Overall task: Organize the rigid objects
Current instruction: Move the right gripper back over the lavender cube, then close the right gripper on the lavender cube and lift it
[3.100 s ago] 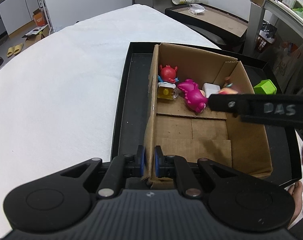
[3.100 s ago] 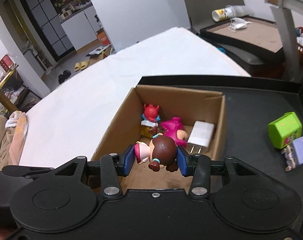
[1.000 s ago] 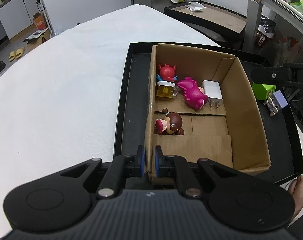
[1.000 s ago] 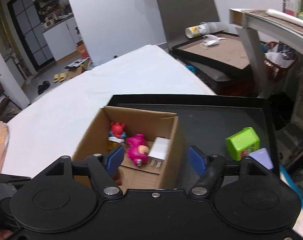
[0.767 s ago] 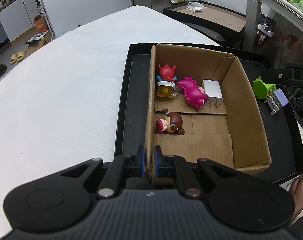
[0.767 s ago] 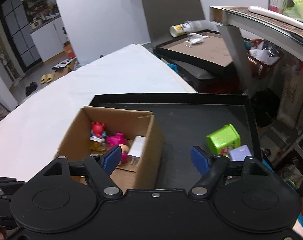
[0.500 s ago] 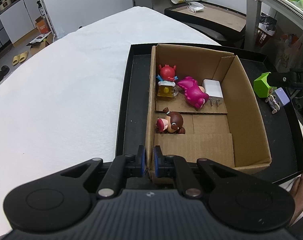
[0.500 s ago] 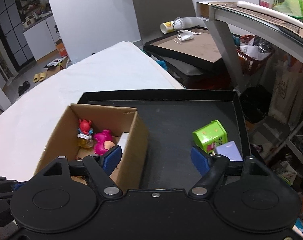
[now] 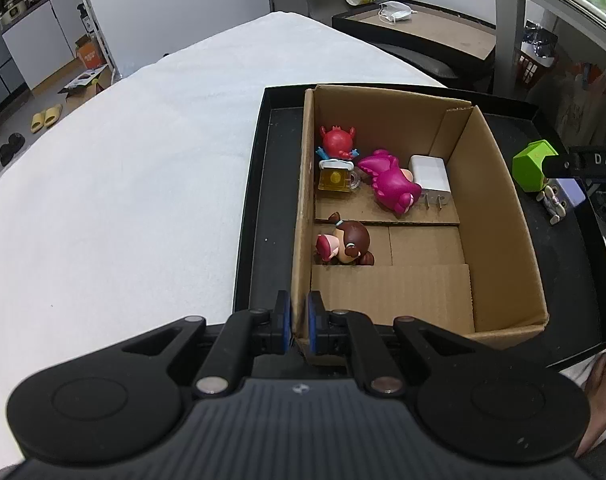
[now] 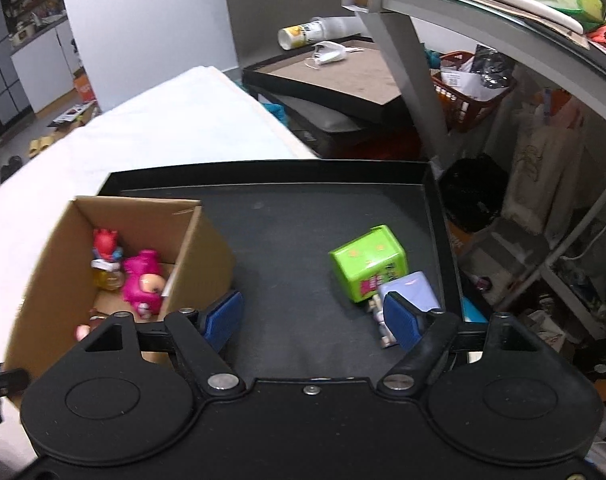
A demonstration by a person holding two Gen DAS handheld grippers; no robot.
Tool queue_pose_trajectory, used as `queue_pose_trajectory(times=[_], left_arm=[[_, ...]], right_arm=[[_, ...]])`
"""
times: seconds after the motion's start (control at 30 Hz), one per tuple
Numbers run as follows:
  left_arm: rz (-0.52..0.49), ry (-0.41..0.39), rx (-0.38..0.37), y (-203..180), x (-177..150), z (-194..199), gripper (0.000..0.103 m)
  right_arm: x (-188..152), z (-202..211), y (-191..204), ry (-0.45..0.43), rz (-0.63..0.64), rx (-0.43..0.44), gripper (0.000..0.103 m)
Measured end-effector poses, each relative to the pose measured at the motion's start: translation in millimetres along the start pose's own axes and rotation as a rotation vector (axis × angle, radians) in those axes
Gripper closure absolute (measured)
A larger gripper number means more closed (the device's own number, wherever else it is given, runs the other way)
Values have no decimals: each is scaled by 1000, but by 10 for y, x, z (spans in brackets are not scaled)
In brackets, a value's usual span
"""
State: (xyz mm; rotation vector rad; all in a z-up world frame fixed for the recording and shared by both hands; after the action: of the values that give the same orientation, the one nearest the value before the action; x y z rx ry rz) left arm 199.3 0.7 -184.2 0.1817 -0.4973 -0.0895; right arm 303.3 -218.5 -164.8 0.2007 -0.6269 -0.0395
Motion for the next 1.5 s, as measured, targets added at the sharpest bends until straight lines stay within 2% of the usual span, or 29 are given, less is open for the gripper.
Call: queue_pose_trajectory(times=[0.17, 0.4, 0.8, 0.87, 0.93, 1.0, 1.17, 1.2, 1.5], left_arm=[[-1, 3, 1, 2, 9, -12, 95], [-3, 4, 1, -2, 3, -24, 95], [18, 8, -28, 49, -22, -101, 95], [21, 8, -34, 57, -24, -102, 95], [19, 7, -38, 62, -23, -102, 95], [19, 6, -42, 68, -21, -105, 95], [22, 4, -47, 70, -24, -109, 95], [22, 3, -48, 72, -23, -110, 95], [26, 1, -53, 81, -25, -112, 95]], right_arm=[[32, -95, -68, 5, -1, -22, 29], [60, -247, -238, 2, 15, -131, 29], [38, -540, -384, 41, 23, -201, 30], [32, -576, -395, 49, 23, -207, 34], [8, -609, -379, 47, 60, -241, 47], [-14, -633, -367, 51, 94, -269, 54], [-46, -600, -305, 77, 102, -214, 58], [-51, -596, -300, 83, 101, -205, 64], [-132, -574, -275, 128, 90, -153, 62]])
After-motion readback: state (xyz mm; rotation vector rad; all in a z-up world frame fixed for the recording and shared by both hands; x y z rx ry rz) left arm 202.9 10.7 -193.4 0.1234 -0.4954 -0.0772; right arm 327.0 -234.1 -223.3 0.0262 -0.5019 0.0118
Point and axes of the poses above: each gripper's, at about its wrist camera, not at the fingertips, and z roughly against the way its jaws point, y to its left, x to its top, the point moved 5 cm from there along -z, roughly the way its jaws point, and after that the axes turned 15 degrees about -z, right-handed, at the moved point
